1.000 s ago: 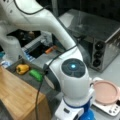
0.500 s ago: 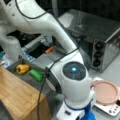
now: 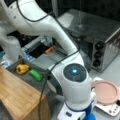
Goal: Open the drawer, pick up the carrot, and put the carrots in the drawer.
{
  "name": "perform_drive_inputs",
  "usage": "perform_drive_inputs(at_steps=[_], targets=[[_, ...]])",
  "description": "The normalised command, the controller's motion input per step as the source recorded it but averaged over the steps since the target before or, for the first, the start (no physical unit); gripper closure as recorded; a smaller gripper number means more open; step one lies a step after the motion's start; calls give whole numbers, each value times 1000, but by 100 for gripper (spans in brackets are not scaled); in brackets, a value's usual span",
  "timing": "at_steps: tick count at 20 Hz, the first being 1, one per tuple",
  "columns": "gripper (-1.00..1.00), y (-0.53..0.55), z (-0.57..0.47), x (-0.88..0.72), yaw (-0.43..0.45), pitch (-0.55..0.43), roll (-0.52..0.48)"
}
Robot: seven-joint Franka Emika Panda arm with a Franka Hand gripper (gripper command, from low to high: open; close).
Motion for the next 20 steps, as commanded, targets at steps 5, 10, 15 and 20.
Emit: perform_drive_inputs(at_steps=[5, 10, 15, 20], targets=[[-100, -28, 61, 294, 55, 98, -13], [-100, -45, 40, 291, 68, 95, 3], [-100, -74, -4, 277, 87, 95, 20], [-100, -107, -33, 264, 107, 101, 27]])
